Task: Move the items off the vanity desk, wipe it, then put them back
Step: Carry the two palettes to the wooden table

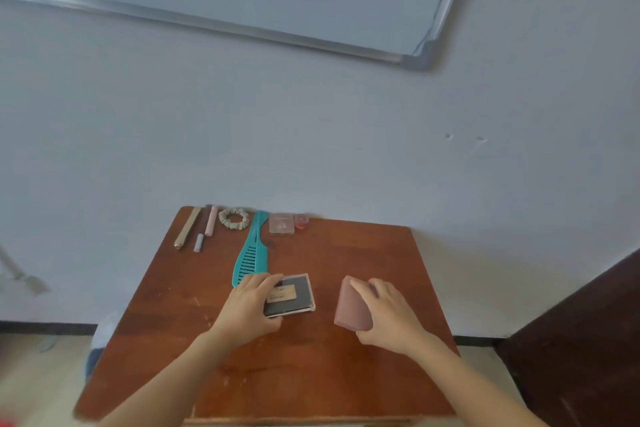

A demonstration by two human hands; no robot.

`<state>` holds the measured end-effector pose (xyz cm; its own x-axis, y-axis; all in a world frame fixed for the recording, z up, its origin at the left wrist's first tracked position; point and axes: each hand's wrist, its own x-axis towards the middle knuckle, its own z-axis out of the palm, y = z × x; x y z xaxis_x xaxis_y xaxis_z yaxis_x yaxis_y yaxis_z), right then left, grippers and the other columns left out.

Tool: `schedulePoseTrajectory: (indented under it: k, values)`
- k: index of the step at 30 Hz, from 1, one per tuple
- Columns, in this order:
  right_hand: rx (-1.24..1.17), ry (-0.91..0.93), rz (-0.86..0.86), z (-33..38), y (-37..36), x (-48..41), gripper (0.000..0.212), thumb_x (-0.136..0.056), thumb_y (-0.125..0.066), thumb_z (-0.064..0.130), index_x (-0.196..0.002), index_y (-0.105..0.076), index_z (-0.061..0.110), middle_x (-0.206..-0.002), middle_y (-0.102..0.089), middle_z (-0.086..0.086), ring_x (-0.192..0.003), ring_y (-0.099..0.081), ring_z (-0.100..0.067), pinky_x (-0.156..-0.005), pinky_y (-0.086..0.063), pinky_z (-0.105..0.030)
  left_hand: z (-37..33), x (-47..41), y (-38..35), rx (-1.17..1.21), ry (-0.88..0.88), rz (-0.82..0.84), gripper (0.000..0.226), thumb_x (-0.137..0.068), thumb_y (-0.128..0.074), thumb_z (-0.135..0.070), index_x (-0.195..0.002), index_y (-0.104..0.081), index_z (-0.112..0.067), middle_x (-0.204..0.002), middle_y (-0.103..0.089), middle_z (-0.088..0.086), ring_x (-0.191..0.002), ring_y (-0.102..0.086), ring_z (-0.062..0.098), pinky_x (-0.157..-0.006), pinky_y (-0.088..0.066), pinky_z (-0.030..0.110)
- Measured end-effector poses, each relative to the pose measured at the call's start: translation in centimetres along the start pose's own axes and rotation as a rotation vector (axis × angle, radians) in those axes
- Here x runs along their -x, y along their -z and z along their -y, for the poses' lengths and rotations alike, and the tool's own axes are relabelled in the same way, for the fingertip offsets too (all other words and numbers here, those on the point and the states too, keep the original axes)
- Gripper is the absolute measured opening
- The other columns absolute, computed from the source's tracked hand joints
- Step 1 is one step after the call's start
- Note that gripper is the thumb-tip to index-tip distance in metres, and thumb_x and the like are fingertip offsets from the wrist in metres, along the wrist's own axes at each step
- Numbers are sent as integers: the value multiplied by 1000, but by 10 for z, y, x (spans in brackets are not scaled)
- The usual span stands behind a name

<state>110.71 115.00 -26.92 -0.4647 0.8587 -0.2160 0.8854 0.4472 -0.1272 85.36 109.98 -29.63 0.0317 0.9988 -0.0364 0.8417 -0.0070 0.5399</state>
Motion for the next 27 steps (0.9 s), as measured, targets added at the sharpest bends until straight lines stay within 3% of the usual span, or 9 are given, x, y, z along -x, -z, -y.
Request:
schedulePoseTrajectory:
  k: [9,14,27]
  values:
    - [-46,-112,74,-8,-9,-48,86,-76,-65,40,-143,-11,35,-141,-27,1,-128,-28,-19,-107,-32,-36,13,-69,-13,-25,-65,119,70,-76,-63,-36,-138,-31,-25,-134,-39,-5,-123,-33,11,-103,-31,25]
    - [-21,-142,88,-43,1,-65,87,-76,-65,42,-143,-10,35,-143,-25,0,-130,-27,-20,-108,-31,-38,-10,-108,-29,-90,-82,218,71,-78,-63,-35,-139,-27,-28,-136,-36,-4,-125,-34,13,-100,-39,27]
    - [3,-9,122,-118,29,-163,87,-74,-64,31,-144,-12,32,-147,-19,-2,-137,-16,-24,-111,-21,-39,-46,-222,-42,-351,-133,242,65,-79,-56,-31,-137,-29,-22,-133,-36,8,-121,-33,26,-103,-29,31]
